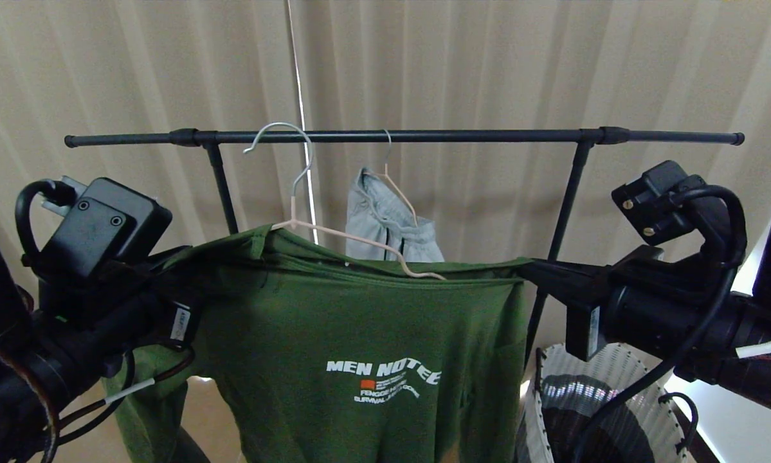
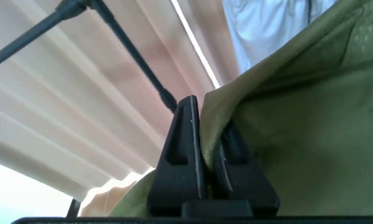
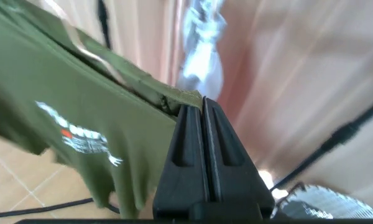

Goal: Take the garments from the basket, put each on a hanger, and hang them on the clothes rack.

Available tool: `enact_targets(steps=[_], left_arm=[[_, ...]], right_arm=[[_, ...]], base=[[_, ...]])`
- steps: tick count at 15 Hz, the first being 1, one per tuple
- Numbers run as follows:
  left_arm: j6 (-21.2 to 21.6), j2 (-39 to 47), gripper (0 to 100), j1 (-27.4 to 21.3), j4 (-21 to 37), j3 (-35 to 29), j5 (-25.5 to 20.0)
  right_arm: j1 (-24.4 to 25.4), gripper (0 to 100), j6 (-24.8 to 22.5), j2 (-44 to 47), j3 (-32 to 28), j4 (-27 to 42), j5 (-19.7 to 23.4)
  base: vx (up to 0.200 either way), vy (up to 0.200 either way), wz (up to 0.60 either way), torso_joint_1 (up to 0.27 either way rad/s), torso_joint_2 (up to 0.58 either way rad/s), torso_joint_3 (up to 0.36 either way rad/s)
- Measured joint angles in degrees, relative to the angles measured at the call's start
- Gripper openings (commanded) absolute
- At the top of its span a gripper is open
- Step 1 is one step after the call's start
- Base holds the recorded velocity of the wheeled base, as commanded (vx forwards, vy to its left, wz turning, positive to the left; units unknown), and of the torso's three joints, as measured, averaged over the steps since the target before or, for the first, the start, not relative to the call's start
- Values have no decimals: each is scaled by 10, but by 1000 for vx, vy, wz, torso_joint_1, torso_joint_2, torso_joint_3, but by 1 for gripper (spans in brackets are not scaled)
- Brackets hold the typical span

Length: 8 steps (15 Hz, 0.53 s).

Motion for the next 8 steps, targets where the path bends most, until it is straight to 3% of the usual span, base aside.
enact_targets(steps=[8], left_arm=[[-53,11,0,-26,0,-10,-1]], right_arm=[[9,0,0,4,-18,24,0]], base=[[0,0,0,0,0,0]])
